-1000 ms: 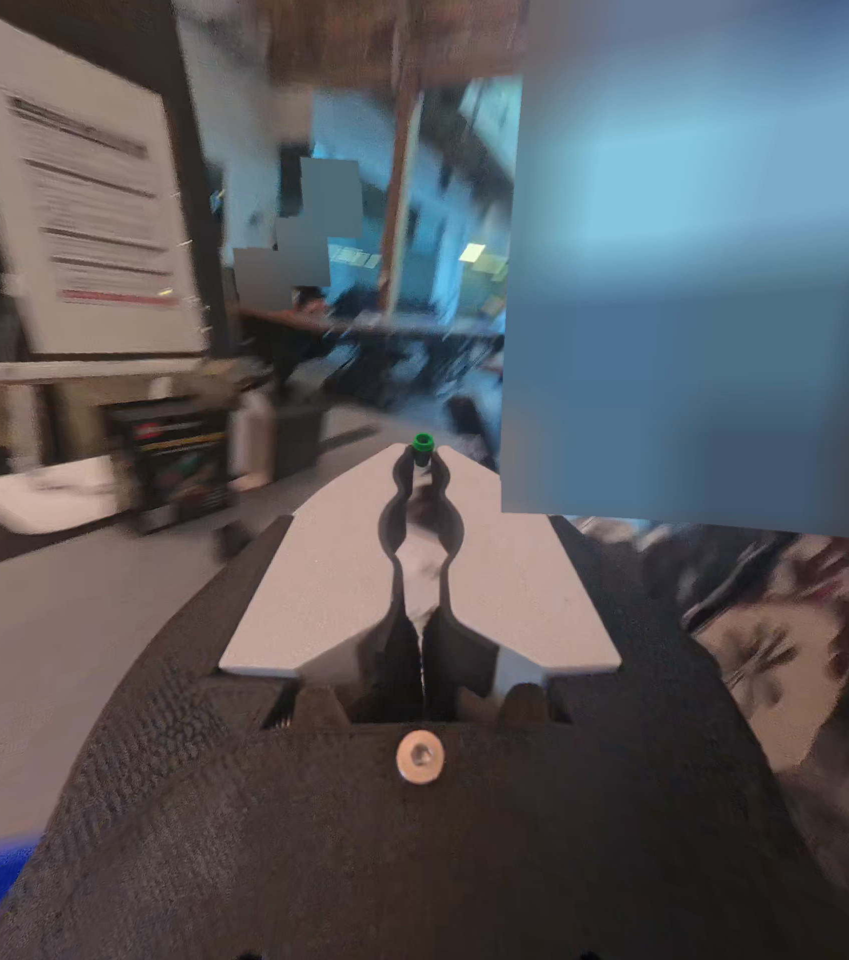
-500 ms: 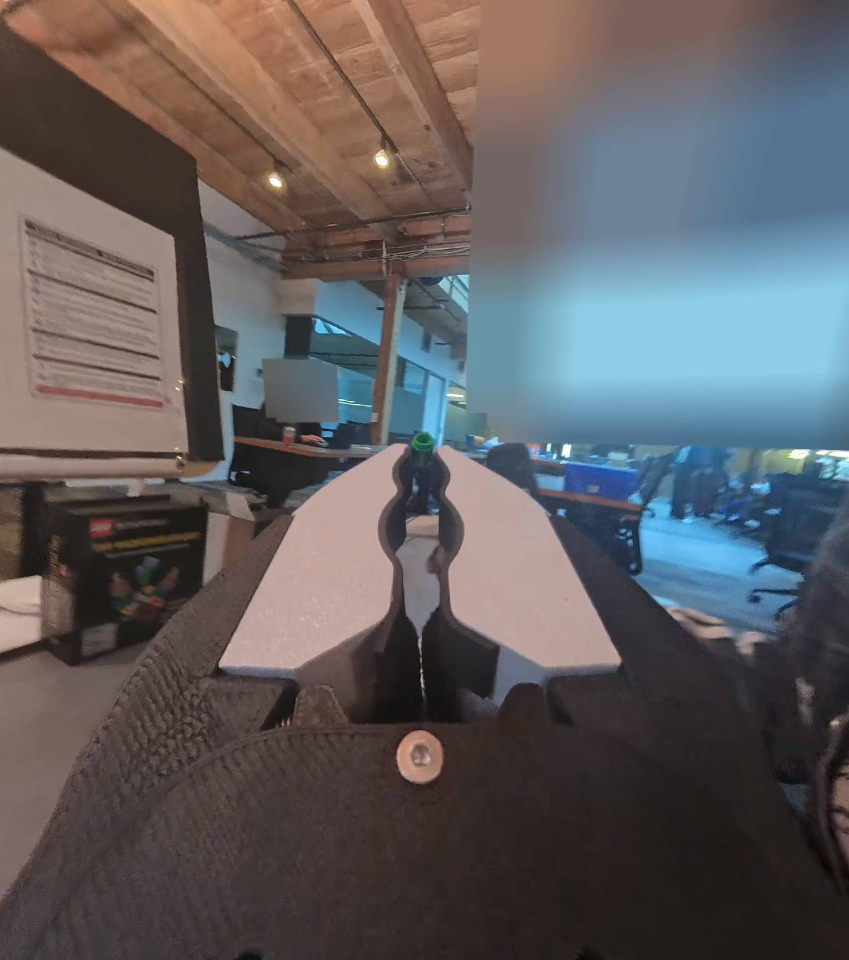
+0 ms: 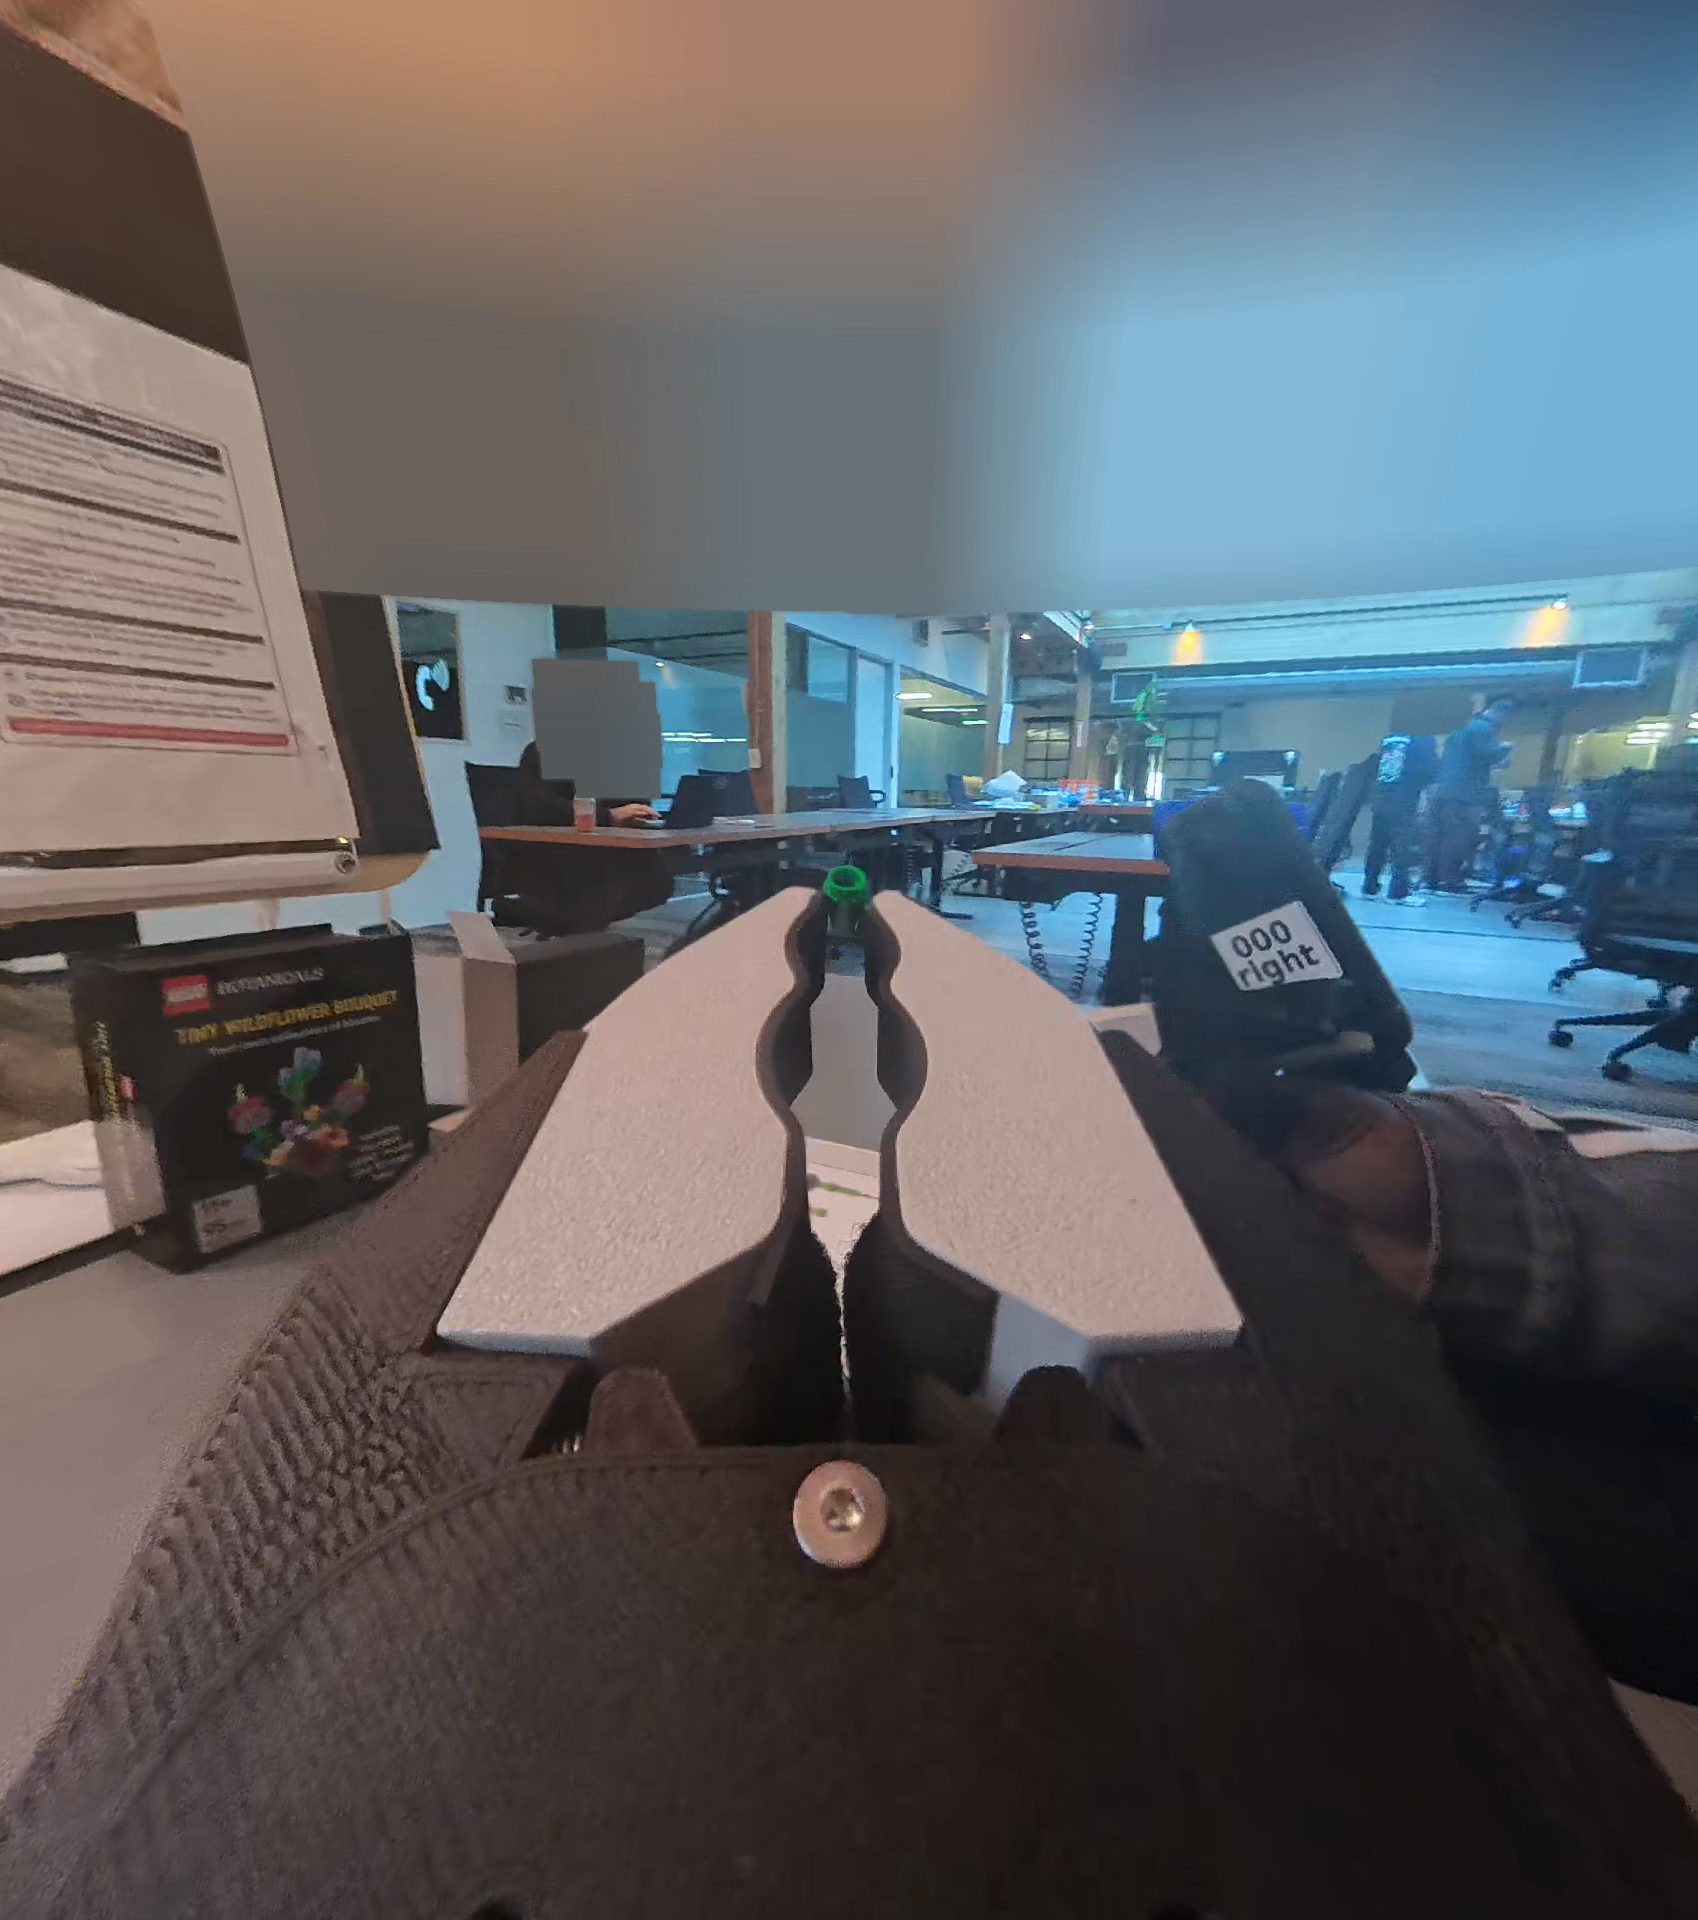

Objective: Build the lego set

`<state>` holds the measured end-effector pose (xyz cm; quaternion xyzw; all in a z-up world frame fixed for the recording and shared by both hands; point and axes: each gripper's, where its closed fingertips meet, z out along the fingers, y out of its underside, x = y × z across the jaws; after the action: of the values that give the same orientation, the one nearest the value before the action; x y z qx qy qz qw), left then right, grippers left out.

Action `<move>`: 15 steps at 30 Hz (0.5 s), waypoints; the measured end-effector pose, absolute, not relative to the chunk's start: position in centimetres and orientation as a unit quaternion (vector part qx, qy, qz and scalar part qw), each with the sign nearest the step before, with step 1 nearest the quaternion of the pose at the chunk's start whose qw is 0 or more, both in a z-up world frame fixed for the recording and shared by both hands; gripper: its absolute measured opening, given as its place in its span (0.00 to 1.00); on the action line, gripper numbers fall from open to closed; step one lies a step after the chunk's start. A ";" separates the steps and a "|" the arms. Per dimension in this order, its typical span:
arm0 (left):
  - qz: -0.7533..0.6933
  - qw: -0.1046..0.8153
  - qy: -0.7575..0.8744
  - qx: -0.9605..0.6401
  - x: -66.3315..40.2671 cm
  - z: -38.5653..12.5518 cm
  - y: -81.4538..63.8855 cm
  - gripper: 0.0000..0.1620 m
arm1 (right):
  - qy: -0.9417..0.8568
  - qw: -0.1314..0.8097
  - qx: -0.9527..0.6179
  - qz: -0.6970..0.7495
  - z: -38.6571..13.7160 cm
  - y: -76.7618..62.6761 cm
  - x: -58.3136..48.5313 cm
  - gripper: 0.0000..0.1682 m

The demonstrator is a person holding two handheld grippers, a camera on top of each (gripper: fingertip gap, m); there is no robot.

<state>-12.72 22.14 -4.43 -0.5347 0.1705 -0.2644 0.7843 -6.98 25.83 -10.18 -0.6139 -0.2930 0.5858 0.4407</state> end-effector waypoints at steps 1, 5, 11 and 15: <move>-0.268 0.781 0.172 -0.538 -12.6 -4.6 22.2 0.04 | -0.292 0.440 -0.619 0.581 -10.5 25.8 -7.1 0.00; -0.248 0.784 0.190 -0.537 -12.4 -4.6 22.0 0.04 | -0.283 0.431 -0.638 0.572 -11.8 26.2 -7.3 0.00; -0.279 0.762 0.175 -0.558 -12.3 -5.3 22.4 0.04 | -0.254 0.425 -0.635 0.593 -12.1 26.7 -6.8 0.00; -0.298 0.746 0.180 -0.567 -11.7 -5.9 22.6 0.04 | -0.238 0.414 -0.640 0.602 -12.3 27.1 -6.8 0.00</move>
<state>-11.75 22.59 -5.89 -0.5670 0.1805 -0.2984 0.7462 -6.75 27.11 -12.29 -0.6400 -0.2379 0.6018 0.4143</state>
